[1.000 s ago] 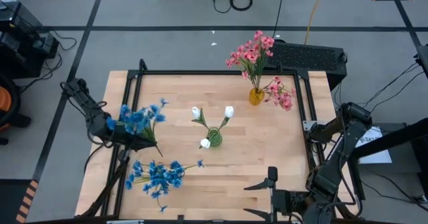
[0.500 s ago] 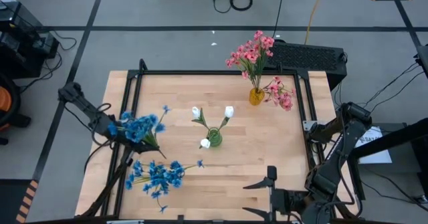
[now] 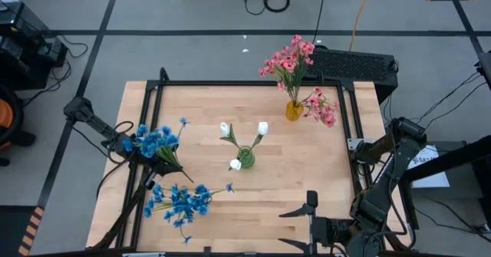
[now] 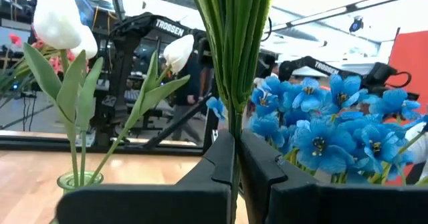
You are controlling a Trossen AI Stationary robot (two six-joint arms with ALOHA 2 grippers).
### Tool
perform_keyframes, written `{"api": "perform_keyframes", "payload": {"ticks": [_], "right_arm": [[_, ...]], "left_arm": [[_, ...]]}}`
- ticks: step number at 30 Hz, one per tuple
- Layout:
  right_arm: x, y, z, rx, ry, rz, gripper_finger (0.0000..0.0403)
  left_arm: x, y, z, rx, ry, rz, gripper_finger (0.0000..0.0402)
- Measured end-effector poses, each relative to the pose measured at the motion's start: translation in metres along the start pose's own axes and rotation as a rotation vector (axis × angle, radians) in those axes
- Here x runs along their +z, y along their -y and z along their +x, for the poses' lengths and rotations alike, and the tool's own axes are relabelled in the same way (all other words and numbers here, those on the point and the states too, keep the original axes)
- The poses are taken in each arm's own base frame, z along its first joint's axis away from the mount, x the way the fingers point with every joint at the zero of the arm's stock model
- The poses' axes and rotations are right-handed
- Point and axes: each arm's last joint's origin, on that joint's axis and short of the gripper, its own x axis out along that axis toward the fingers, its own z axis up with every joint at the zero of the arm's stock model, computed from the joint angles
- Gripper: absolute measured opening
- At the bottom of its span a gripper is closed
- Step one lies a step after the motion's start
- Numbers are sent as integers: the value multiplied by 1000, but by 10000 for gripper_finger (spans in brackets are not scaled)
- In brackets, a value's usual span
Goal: Sort flowers into vase by color
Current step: Put the blue flowers into the transparent vase
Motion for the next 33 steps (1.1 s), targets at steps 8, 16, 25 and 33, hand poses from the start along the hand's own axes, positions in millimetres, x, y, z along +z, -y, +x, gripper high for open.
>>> {"api": "perform_keyframes", "payload": {"ticks": [8,16,25,33], "right_arm": [[0,0,0,-1,0,0,258],[0,0,0,-2,0,-10,258],[1,3,4,-13,0,-24,258],[1,4,4,-15,0,-21,258]], "left_arm": [[-1,1,0,-21,-6,-24,11],[6,3,4,-52,9,-55,11],[13,9,23,-89,-75,-42,11],[8,12,34,-119,-107,-85,11]]}}
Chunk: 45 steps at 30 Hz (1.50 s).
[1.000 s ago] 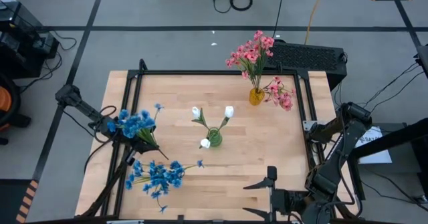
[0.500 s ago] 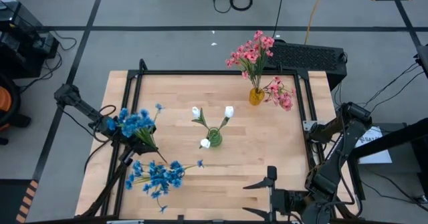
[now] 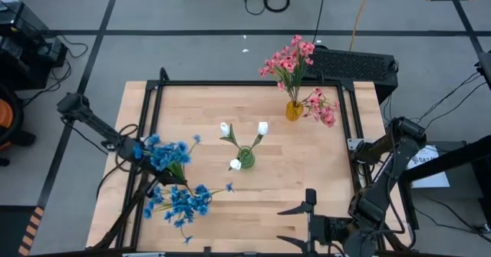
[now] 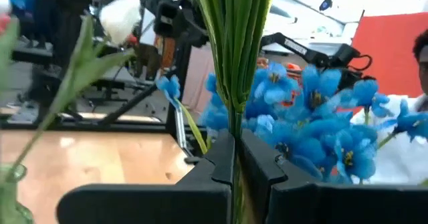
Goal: Sort flowers into vase by color
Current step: Put the blue flowers into the transparent vase
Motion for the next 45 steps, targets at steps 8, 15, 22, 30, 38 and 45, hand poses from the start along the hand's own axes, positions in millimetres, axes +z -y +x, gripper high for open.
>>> {"api": "perform_keyframes", "payload": {"ticks": [8,15,22,30,38,45], "right_arm": [[0,0,0,0,0,7,258],[0,0,0,0,0,8,258],[0,0,0,0,0,8,258],[0,0,0,0,0,9,258],[0,0,0,0,0,9,258],[0,0,0,0,0,9,258]], "left_arm": [[-9,-1,8,-1,-38,-5,11],[-14,-2,11,3,-66,-4,11],[-19,-2,13,7,-96,-1,11],[-27,-4,16,11,-144,1,11],[-31,-4,16,17,-184,4,11],[-33,-5,16,18,-203,27,12]]}}
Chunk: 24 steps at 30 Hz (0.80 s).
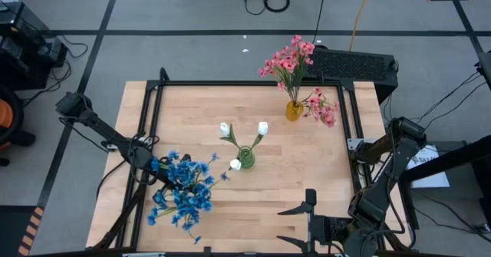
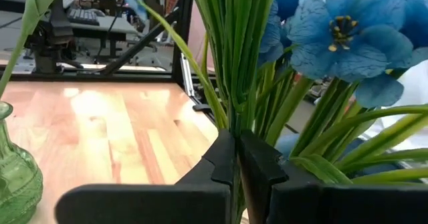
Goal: Sort flowers into vase by color
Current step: Put the blue flowers into the transparent vase
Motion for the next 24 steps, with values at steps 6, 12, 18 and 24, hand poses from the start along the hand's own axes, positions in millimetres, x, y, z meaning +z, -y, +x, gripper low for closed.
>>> {"api": "perform_keyframes", "payload": {"ticks": [6,12,18,24], "right_arm": [[0,0,0,0,0,0,258],[0,0,0,0,0,0,258],[0,0,0,0,0,0,258],[0,0,0,0,0,-3,258]], "left_arm": [[0,0,0,-15,-2,7,51],[0,1,0,-26,-3,12,87],[0,1,0,-37,-3,33,93],[1,2,-1,-74,-3,7,106]]}}
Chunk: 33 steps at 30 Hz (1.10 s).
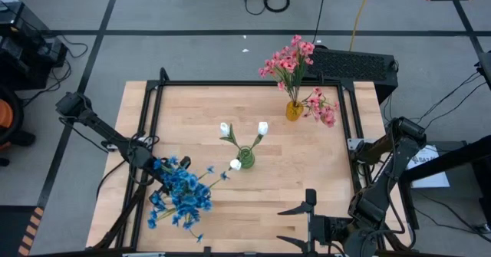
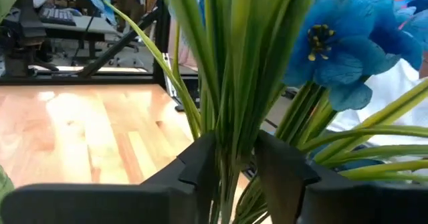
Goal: Sort flowers into vase by color
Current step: Put the blue flowers into the transparent vase
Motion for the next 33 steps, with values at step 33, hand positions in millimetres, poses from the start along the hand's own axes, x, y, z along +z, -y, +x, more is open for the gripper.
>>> {"api": "perform_keyframes", "payload": {"ticks": [33], "right_arm": [[0,0,0,4,-2,-8,258]], "left_arm": [[12,1,-36,59,-65,-2,207]]}}
